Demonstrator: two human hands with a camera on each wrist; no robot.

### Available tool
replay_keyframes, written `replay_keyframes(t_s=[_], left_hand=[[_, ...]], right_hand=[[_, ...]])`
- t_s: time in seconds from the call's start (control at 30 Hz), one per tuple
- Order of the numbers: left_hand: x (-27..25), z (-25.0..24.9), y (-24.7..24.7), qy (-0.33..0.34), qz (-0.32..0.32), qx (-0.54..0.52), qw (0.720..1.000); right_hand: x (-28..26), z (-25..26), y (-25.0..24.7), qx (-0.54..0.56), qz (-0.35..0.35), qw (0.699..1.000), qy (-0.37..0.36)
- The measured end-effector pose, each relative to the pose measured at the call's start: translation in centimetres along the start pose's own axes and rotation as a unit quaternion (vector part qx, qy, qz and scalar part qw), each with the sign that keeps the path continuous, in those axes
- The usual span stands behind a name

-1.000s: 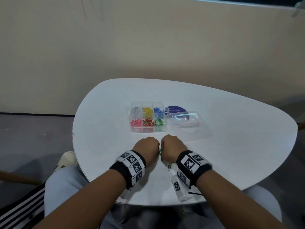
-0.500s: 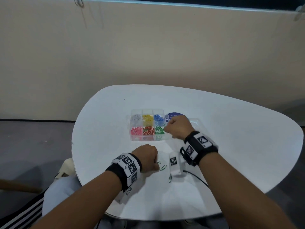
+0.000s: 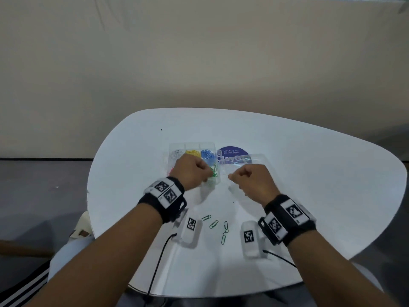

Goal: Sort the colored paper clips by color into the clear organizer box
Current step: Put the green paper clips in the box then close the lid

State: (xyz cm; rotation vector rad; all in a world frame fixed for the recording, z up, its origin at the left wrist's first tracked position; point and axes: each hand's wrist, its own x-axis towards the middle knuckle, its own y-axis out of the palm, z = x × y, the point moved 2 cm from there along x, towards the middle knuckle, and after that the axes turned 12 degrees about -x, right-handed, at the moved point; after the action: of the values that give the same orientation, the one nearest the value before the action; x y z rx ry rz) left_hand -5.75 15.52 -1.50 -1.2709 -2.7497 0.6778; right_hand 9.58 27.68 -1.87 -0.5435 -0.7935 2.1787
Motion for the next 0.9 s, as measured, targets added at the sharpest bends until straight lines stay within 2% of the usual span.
replay_keyframes(t_s=[0.13, 0.2, 0.27, 0.37, 0.5, 0.63, 0.7, 0.77, 0.9], left_hand=[[2.0, -0.1, -0.5, 0.027, -0.035, 0.083, 0.996], [2.9, 0.6, -1.8, 0.004, -0.040, 0.144, 0.989], [3.4, 1.1, -2.9, -0.022, -0.041, 0.223, 0.974], [3.9, 1.1, -3.3, -0.014, -0.040, 0.331, 0.943], [5.3, 1.2, -1.9, -0.025, -0.031, 0.412, 0.910], [6.1, 1.7, -0.5, -0.048, -0.010, 0.469, 0.882], [6.2, 1.5, -0.3, -0.049, -0.009, 0.463, 0.885], [6.3, 1.4, -0.7, -0.061, -0.008, 0.431, 0.900], [6.6, 1.6, -2.4, -0.116, 0.006, 0.245, 0.962]], right_hand=[[-2.3, -1.3, 1.0, -0.053, 0.047, 0.997, -0.031], [-3.1, -1.4, 1.8, -0.093, 0.077, 0.991, -0.059], [-3.8, -0.9, 2.7, -0.138, 0.121, 0.979, -0.087], [-4.3, 0.1, 3.8, -0.208, 0.169, 0.956, -0.117], [-4.4, 0.6, 4.6, -0.260, 0.187, 0.936, -0.143], [-4.3, 0.5, 4.5, -0.261, 0.177, 0.937, -0.153], [-4.1, 0.2, 4.2, -0.252, 0.170, 0.941, -0.151], [-4.0, -0.1, 3.7, -0.231, 0.165, 0.948, -0.145], [-3.9, -0.6, 2.7, -0.166, 0.148, 0.967, -0.126]])
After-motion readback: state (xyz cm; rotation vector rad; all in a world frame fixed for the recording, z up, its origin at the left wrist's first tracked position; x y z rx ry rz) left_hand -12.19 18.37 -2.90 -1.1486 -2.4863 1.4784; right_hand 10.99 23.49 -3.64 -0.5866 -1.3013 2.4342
